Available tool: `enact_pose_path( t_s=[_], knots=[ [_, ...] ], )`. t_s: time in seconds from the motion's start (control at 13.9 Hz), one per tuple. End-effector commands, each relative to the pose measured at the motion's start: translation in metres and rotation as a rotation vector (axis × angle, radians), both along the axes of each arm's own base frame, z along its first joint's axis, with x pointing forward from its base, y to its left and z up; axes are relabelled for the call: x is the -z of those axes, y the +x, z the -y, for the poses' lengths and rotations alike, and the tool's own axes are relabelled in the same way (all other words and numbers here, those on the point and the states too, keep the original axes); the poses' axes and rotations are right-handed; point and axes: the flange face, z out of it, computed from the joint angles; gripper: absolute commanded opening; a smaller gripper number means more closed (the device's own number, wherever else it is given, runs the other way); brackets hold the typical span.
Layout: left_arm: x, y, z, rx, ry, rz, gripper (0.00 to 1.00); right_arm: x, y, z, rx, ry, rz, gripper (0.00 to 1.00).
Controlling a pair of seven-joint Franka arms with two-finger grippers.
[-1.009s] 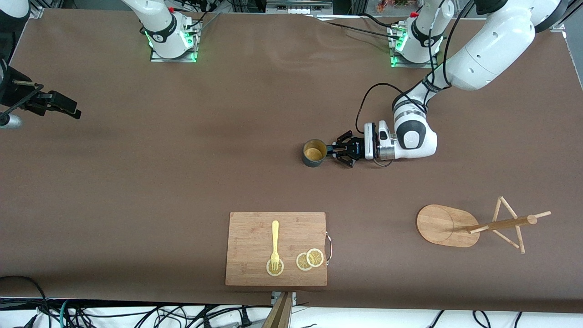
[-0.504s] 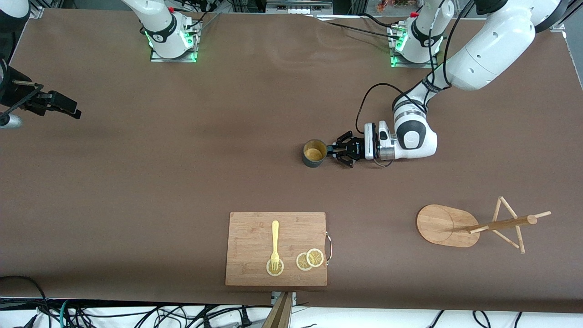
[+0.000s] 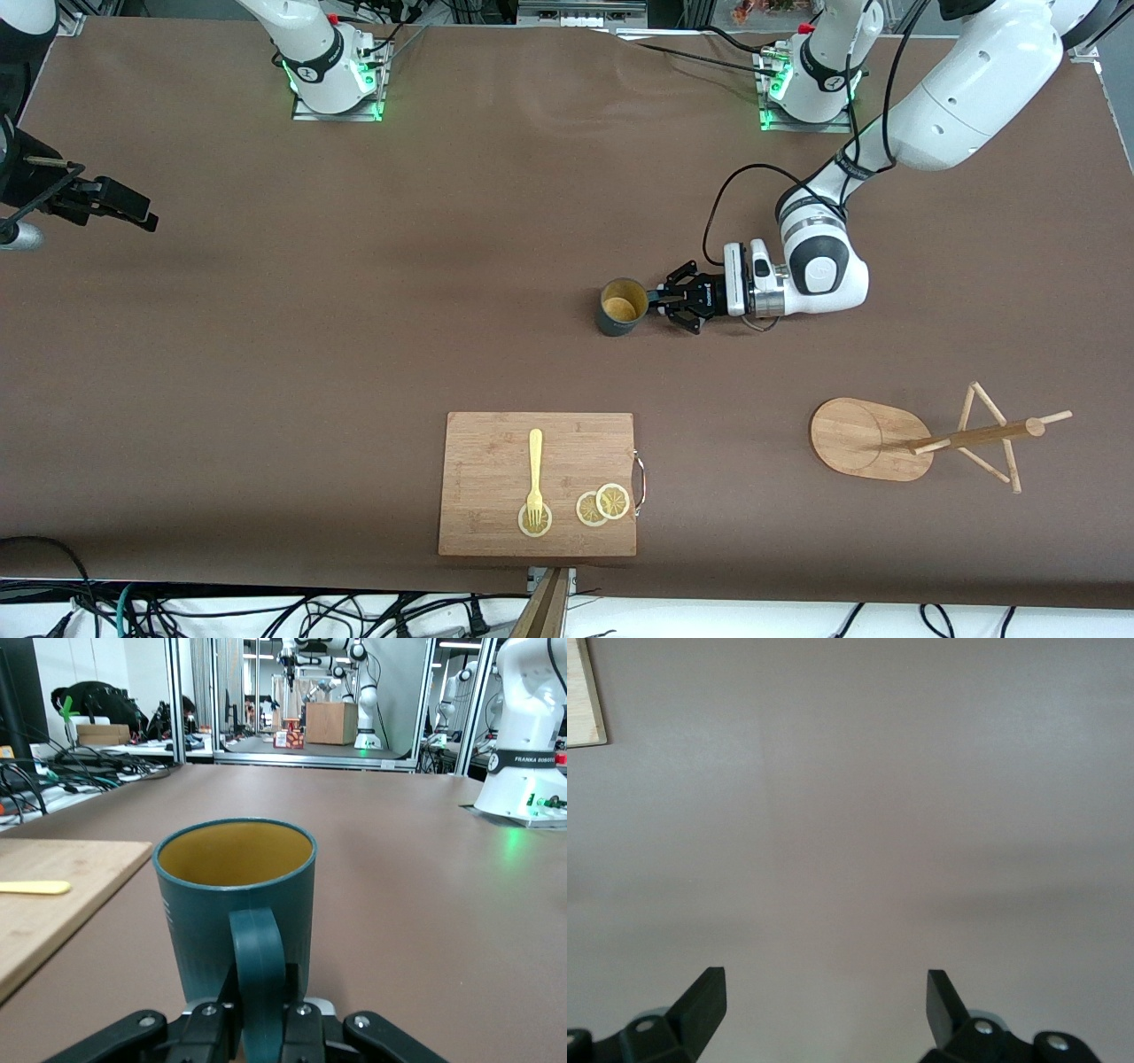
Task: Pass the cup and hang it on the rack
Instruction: 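Lift the mug with the left gripper toward the wooden rack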
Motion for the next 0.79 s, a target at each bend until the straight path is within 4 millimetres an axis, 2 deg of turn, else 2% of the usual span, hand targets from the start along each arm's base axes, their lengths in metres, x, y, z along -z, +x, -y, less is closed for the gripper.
enact_pose_path(
  t_s=[0.0, 0.14, 0.36, 0.58, 0.72],
  knots=[
    [-0.035, -0.011, -0.016, -0.009, -0.056, -0.002, 0.0, -0.003, 0.001, 0.002, 0.008, 0.008, 0.005, 1.0],
    [-0.057, -0.027, -0.03, -0.012, -0.042, -0.014, 0.0, -0.002, 0.0, 0.002, 0.008, 0.008, 0.003, 1.0],
    [-0.093, -0.046, -0.054, 0.021, -0.128, -0.089, 0.0, -0.002, 0.0, 0.002, 0.008, 0.008, 0.003, 1.0],
    [-0.116, -0.049, -0.099, 0.092, -0.174, -0.154, 0.0, -0.003, 0.001, 0.002, 0.009, 0.009, 0.005, 1.0],
    [-0.126, -0.054, -0.136, 0.136, -0.195, -0.188, 0.0, -0.002, 0.0, 0.002, 0.008, 0.008, 0.003, 1.0]
  ],
)
